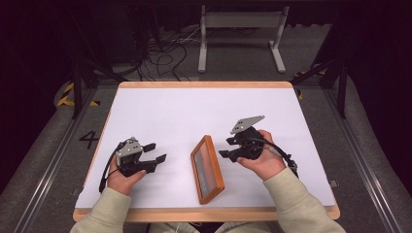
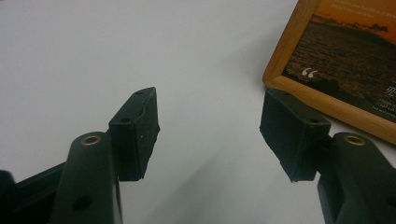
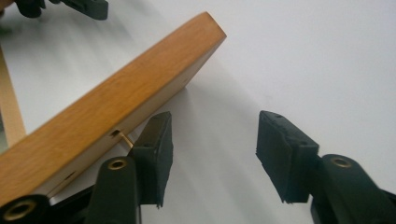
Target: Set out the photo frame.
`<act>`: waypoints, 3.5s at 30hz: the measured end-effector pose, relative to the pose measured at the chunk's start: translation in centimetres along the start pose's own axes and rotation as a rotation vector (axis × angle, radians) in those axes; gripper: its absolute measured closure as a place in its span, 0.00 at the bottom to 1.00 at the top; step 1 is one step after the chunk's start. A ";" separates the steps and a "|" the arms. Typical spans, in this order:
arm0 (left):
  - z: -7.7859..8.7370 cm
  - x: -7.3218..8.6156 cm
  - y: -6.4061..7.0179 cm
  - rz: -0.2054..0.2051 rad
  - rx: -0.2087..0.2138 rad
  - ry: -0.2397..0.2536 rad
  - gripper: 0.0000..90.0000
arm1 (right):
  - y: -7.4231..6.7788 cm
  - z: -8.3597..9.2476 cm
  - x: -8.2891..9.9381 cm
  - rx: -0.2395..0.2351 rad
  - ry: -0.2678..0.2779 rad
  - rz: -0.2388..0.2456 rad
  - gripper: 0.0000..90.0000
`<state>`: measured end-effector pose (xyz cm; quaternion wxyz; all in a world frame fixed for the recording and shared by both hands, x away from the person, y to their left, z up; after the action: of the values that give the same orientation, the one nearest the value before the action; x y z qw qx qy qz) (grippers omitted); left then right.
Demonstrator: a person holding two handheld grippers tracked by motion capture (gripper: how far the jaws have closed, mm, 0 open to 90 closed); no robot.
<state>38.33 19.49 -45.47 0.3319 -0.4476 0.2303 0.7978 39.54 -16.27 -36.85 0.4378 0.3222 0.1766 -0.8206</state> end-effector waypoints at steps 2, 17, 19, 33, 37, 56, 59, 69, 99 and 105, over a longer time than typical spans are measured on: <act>0.0 0.0 0.0 0.000 -0.001 0.001 0.42 | -0.3 0.5 -0.3 0.000 0.009 -0.005 0.44; -0.1 0.0 0.0 -0.006 0.003 -0.005 0.41 | -4.1 0.6 -1.9 -0.061 -0.001 -0.083 0.21; -0.1 0.0 0.0 -0.007 0.003 -0.004 0.41 | -4.3 0.2 -1.9 -0.069 -0.015 -0.089 0.20; -0.1 0.0 0.0 -0.007 0.008 -0.007 0.42 | -5.0 -3.4 -1.4 -0.082 -0.173 -0.196 0.32; -0.2 0.0 0.1 -0.008 0.008 -0.007 0.42 | -5.2 -3.8 -1.5 -0.083 -0.208 -0.219 0.42; -0.1 0.0 0.0 0.000 0.010 -0.003 0.42 | -4.8 -3.8 -2.4 -0.114 -0.272 -0.271 0.75; -0.1 0.0 0.0 0.000 0.013 -0.003 0.42 | -4.6 -3.7 -2.5 -0.119 -0.280 -0.259 0.76; 0.0 0.2 -0.1 0.002 0.008 -0.006 0.42 | -3.0 -2.6 -3.5 -0.128 -0.308 -0.057 0.78; -0.1 0.3 -0.2 0.006 0.010 -0.010 0.41 | 2.7 -4.8 -5.3 -0.416 -0.315 0.443 0.78; 0.0 0.3 -0.2 0.007 0.014 -0.011 0.41 | 3.3 -4.6 -5.3 -0.357 -0.311 0.342 0.76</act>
<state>38.34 19.69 -45.80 0.3335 -0.4401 0.2356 0.7997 46.17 -12.27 -36.62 0.6413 0.1355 0.1923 -0.7304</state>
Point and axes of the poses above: each handheld gripper's, and its own axes: z roughly backward along the jaws, x roughly out of its underside, y roughly to its right, the point moved 1 cm from there along -z, roughly forward along the jaws
